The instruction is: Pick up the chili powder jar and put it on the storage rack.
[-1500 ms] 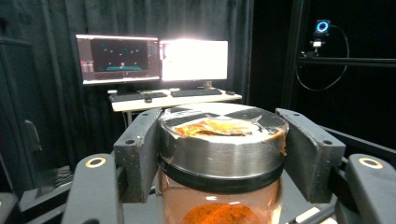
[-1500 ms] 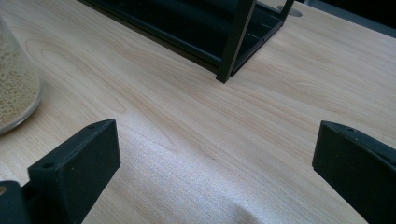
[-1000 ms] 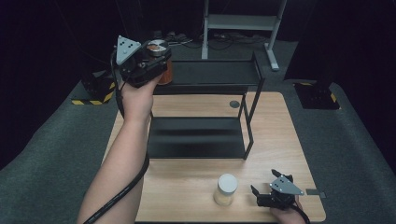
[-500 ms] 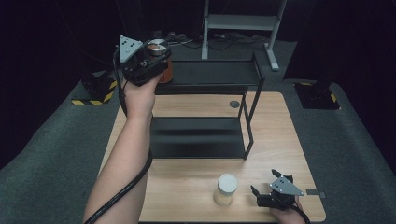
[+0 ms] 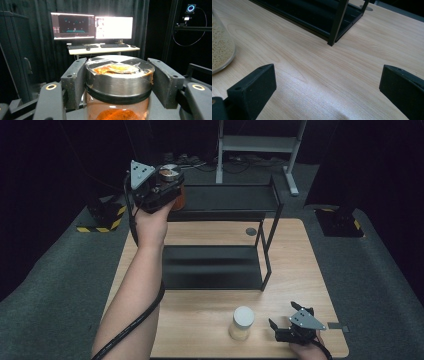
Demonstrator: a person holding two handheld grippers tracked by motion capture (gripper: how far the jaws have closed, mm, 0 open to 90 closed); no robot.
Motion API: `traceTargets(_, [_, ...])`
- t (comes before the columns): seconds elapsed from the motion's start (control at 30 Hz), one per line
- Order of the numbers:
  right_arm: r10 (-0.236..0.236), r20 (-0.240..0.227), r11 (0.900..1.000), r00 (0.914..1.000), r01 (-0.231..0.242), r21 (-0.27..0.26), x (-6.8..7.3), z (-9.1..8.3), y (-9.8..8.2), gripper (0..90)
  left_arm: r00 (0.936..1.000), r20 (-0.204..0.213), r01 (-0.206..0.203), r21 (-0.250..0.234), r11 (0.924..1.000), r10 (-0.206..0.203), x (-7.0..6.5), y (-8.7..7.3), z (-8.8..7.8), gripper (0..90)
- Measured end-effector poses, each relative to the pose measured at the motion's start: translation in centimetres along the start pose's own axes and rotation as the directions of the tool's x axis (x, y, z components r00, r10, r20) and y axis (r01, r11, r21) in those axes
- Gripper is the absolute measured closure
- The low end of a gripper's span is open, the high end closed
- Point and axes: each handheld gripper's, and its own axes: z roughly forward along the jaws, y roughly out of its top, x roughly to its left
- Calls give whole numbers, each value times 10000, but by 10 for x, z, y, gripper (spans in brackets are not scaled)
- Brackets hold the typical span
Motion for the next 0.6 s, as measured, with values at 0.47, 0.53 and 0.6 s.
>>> traceTargets(0.47, [-41,15,10000,10000,41,18,1,0,0,0,10000,58,-22,-77,10000,22,2,-3,-2,340])
traceTargets(0.53, [-40,16,10000,10000,40,24,1,0,0,0,9999,87,65,-88,9999,-65,2,-3,-3,335])
traceTargets(0.6, [-45,9,10000,10000,45,35,0,0,1,0,9999,122,99,-59,9999,-98,3,-2,-3,301])
